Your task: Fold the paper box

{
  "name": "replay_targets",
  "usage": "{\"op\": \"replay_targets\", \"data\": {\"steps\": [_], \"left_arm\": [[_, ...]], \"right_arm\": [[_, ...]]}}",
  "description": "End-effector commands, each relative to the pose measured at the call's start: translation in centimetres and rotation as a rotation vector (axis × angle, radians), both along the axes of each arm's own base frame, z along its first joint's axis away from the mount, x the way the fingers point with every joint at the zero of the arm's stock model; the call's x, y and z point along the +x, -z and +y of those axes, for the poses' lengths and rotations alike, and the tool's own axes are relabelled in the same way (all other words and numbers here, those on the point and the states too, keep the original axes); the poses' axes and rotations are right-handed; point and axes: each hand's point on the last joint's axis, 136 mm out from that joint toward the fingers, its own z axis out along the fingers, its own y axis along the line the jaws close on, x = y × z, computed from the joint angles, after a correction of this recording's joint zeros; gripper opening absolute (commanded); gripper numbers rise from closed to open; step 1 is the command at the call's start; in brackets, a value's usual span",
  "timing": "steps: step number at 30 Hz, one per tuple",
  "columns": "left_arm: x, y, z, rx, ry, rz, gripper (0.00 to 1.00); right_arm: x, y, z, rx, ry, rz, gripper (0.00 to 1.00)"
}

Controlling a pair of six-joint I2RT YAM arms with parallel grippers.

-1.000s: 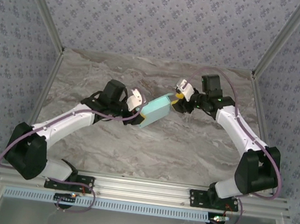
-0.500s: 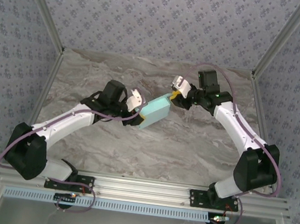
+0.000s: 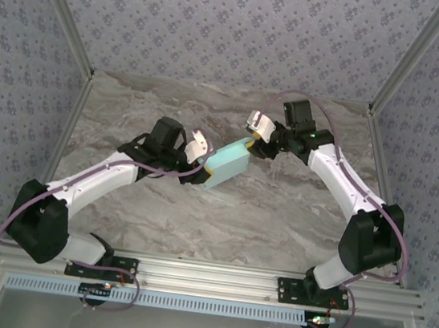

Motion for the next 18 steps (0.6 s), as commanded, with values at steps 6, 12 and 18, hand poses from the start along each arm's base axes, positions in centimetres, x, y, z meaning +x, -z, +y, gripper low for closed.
{"op": "replay_targets", "data": {"steps": [6, 12, 18], "left_arm": [[-0.1, -2.0, -0.6, -0.052, 0.034, -0.051, 0.10], [-0.2, -1.9, -0.6, -0.054, 0.034, -0.046, 0.09], [-0.2, -1.9, -0.7, -0.055, 0.034, -0.043, 0.09]], "right_arm": [[-0.3, -1.2, 0.4, 0.007, -0.040, -0.003, 0.42], [-0.2, -1.6, 0.9, 0.007, -0.056, 0.005, 0.34], [-0.5, -1.5, 1.5, 0.007, -0.082, 0.019, 0.26]]}}
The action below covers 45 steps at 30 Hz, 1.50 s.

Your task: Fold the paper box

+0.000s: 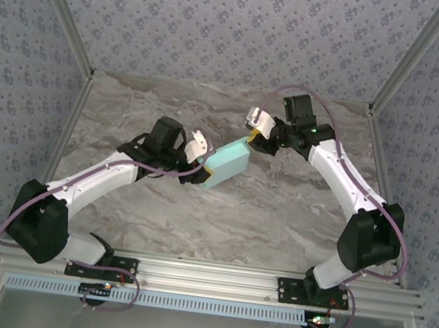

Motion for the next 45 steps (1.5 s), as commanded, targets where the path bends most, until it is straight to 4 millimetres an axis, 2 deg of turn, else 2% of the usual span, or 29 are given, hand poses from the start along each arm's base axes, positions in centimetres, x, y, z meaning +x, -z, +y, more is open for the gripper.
{"op": "replay_targets", "data": {"steps": [1, 6, 16, 22, 27, 31, 45], "left_arm": [[-0.2, -1.7, -0.6, -0.051, 0.033, -0.040, 0.09], [-0.2, -1.7, -0.6, -0.049, 0.031, -0.038, 0.09], [0.2, -1.3, -0.6, -0.038, 0.018, -0.030, 0.09], [1.2, -0.6, -0.4, -0.015, -0.035, -0.019, 0.09], [2.2, 0.1, -0.3, 0.005, -0.086, -0.015, 0.09], [2.5, 0.6, -0.3, 0.017, -0.102, -0.008, 0.09], [3.0, 1.7, -1.0, -0.002, -0.101, 0.010, 0.06]], "right_arm": [[-0.5, -0.1, 0.9, 0.007, -0.044, 0.026, 0.25], [-1.0, 0.5, 0.9, -0.005, -0.050, 0.057, 0.21], [-0.8, -0.1, 1.0, -0.031, 0.018, 0.069, 0.08], [0.2, -0.2, 0.6, -0.081, 0.231, 0.146, 0.05], [0.7, 0.1, 0.7, -0.034, 0.423, 0.235, 0.04], [0.8, 0.1, 1.2, 0.026, 0.508, 0.287, 0.03], [1.4, 3.7, 0.3, 0.047, 0.586, 0.264, 0.01]]}}
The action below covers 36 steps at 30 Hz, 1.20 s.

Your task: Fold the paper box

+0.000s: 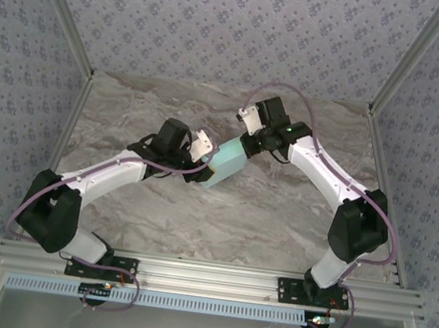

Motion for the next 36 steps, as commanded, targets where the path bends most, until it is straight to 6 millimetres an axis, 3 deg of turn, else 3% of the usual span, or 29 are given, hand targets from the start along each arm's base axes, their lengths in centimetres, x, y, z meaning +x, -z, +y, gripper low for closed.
{"op": "replay_targets", "data": {"steps": [1, 19, 20, 22, 31, 36], "left_arm": [[0.9, -1.0, -0.8, -0.047, -0.008, -0.033, 0.06], [1.2, 3.4, -1.6, -0.041, -0.009, -0.029, 0.04], [1.2, 3.7, -1.6, -0.038, -0.010, -0.027, 0.04], [1.2, 4.1, -1.6, -0.034, -0.012, -0.022, 0.04], [1.3, 5.3, -1.3, -0.001, -0.018, -0.022, 0.05], [1.6, 6.1, -1.0, 0.044, -0.013, -0.021, 0.08]], "right_arm": [[0.2, -0.1, -1.0, 0.013, 0.053, -0.023, 0.01], [-0.7, 4.1, -2.4, 0.005, 0.104, -0.009, 0.01], [-1.3, 5.3, -2.7, -0.005, 0.108, 0.014, 0.01], [-1.5, 5.8, -2.9, -0.001, 0.119, 0.016, 0.01], [-2.4, 6.9, -3.5, -0.002, 0.136, 0.006, 0.01], [-2.8, 6.4, -3.7, -0.004, 0.145, -0.022, 0.01]]}}
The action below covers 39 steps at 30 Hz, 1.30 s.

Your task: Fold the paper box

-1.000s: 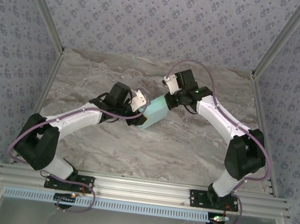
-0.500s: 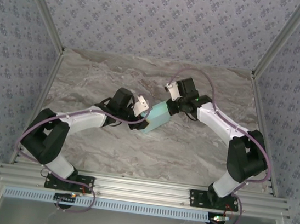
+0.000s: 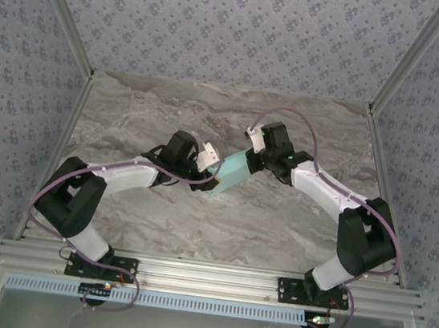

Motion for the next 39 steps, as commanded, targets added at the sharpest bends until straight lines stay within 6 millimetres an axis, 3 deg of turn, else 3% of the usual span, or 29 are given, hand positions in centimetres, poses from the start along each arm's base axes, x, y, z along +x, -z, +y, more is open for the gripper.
{"op": "replay_targets", "data": {"steps": [1, 17, 29, 39], "left_arm": [[1.5, 1.0, 0.9, 0.057, -0.060, -0.019, 0.08], [3.2, 1.5, 0.6, 0.112, -0.053, -0.017, 0.13], [3.6, 1.6, 0.9, 0.118, -0.040, 0.000, 0.12], [3.9, 1.5, 1.1, 0.120, -0.046, 0.001, 0.11]], "right_arm": [[-1.7, 1.3, -1.3, -0.045, 0.036, 0.055, 0.01], [-3.3, 0.9, -1.5, -0.018, 0.182, 0.054, 0.00], [-3.7, 2.3, -2.7, -0.140, 0.125, 0.015, 0.01], [-3.8, 3.4, -4.2, -0.141, 0.119, 0.049, 0.01]]}}
